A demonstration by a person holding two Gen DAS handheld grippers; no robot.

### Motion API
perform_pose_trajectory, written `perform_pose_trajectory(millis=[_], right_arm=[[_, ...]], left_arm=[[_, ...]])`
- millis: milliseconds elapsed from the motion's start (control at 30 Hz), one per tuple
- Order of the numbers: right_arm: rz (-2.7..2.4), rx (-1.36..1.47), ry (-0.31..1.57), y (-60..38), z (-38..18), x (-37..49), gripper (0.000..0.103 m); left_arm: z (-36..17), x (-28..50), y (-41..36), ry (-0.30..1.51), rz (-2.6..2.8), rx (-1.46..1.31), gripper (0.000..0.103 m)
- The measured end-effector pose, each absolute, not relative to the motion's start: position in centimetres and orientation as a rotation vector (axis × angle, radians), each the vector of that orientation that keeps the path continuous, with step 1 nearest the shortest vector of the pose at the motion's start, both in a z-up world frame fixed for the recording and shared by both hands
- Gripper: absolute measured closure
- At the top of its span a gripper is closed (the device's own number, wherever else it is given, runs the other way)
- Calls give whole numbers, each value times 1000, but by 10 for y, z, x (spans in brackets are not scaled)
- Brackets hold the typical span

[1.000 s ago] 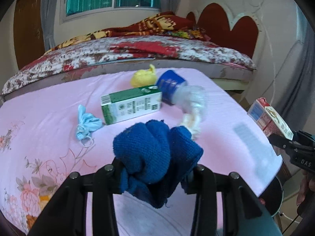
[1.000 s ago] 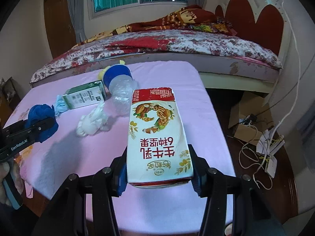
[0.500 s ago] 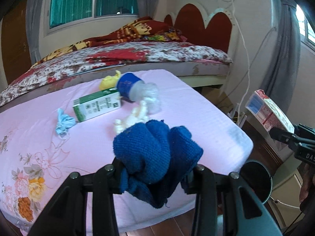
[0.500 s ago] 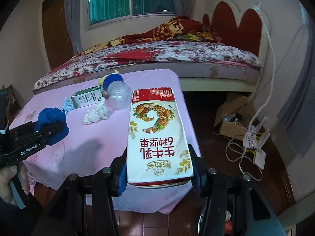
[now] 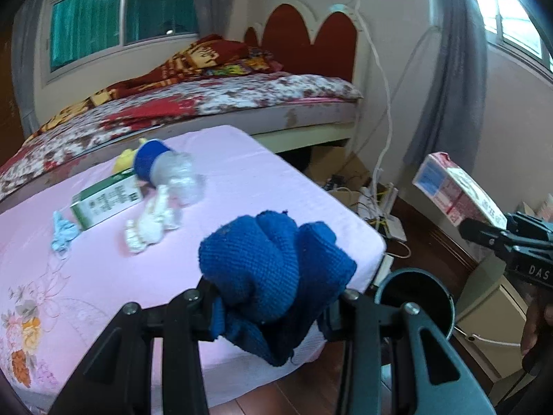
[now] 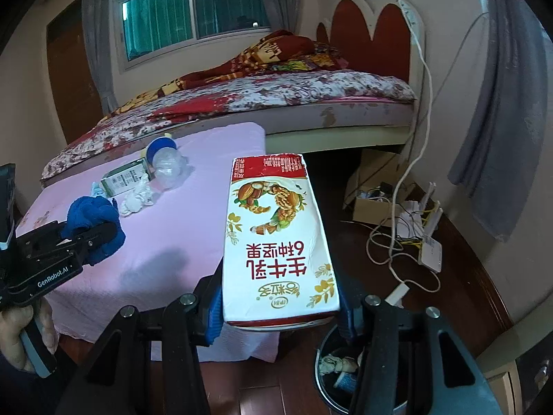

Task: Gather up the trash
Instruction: 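Carry the cloth and carton over the black bucket and open both tools to drop them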

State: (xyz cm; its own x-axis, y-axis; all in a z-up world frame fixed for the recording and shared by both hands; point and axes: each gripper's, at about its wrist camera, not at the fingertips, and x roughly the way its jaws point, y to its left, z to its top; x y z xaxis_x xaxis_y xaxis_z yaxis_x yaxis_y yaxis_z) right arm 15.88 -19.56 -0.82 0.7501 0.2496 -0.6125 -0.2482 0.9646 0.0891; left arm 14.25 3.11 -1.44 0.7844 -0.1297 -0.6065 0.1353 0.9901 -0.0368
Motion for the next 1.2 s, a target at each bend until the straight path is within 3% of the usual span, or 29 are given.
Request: perform_pose_trajectory(millis=[1200], right_arm=[[17, 74, 806, -352, -79, 120, 49]], left_arm=[[-64, 149, -151, 759, -457, 154, 62]])
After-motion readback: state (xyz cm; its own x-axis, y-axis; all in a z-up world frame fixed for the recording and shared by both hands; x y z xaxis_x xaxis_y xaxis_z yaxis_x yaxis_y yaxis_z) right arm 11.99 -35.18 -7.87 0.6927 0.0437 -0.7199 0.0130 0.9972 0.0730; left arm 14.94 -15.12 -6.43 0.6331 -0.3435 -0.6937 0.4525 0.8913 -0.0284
